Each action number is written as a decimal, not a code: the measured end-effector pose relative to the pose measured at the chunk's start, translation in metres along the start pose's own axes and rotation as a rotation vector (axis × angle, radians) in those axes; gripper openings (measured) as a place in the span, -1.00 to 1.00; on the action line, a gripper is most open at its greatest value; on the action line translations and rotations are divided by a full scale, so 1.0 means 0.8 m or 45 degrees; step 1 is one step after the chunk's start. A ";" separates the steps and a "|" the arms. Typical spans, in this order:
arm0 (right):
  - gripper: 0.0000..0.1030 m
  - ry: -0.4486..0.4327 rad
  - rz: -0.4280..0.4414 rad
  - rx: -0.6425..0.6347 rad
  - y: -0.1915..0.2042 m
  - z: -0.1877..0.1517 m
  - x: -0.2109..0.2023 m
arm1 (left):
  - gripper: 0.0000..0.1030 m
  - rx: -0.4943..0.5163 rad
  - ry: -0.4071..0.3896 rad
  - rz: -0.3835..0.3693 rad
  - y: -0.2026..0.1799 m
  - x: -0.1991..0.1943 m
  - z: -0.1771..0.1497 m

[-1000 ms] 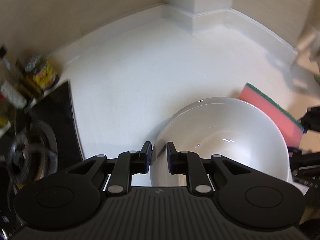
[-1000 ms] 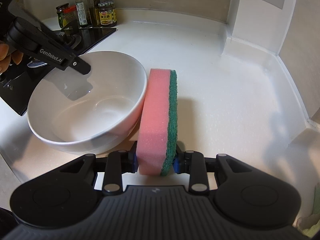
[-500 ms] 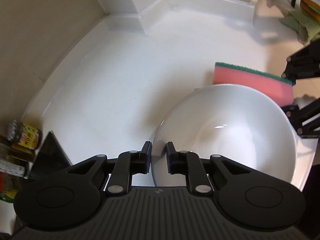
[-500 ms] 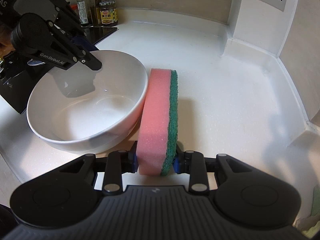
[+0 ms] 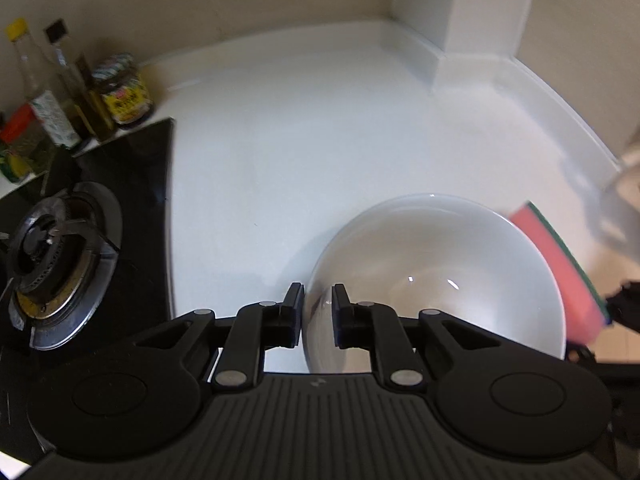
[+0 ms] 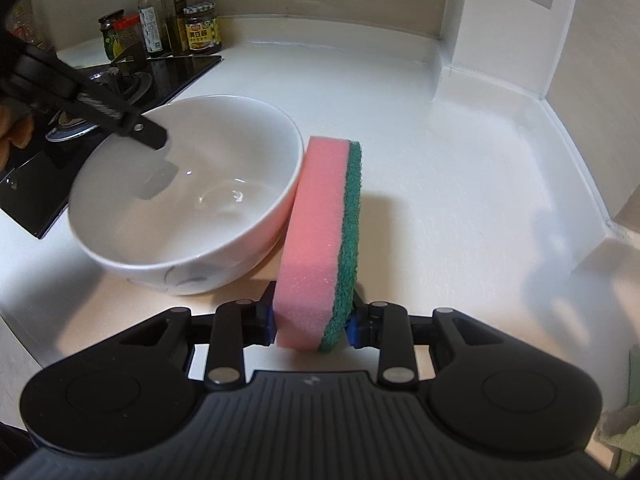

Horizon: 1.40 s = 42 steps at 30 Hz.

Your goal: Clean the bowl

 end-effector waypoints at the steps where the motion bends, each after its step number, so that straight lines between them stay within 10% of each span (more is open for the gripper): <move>1: -0.47 -0.001 0.004 0.000 -0.002 0.000 0.001 | -0.67 0.055 0.012 -0.018 0.002 0.001 0.006; 8: -0.47 -0.015 0.009 -0.039 -0.002 -0.001 0.001 | -0.63 0.586 0.136 -0.091 -0.026 0.025 0.039; 11: -0.47 -0.020 0.013 -0.034 -0.002 -0.002 0.001 | -0.67 0.629 0.156 -0.093 -0.034 0.035 0.041; 21: -0.47 -0.033 0.024 -0.013 -0.005 -0.004 0.001 | -0.69 -0.064 0.001 0.029 -0.013 0.008 0.003; 35: -0.47 -0.041 0.012 -0.094 -0.011 -0.005 -0.001 | -0.70 0.444 0.293 -0.267 -0.018 0.027 0.051; 42: -0.47 -0.051 0.010 -0.111 -0.013 -0.003 0.000 | -0.74 0.263 0.267 -0.192 -0.007 0.019 0.036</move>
Point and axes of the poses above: each gripper's, at about its wrist camera, not at the fingertips, and x roughly the way its jaws point, y to its left, z to its top, the point moved 1 cm from there along x, roughly the way its jaws point, and after that the axes turned 11 degrees about -z, right-handed, at the moved point
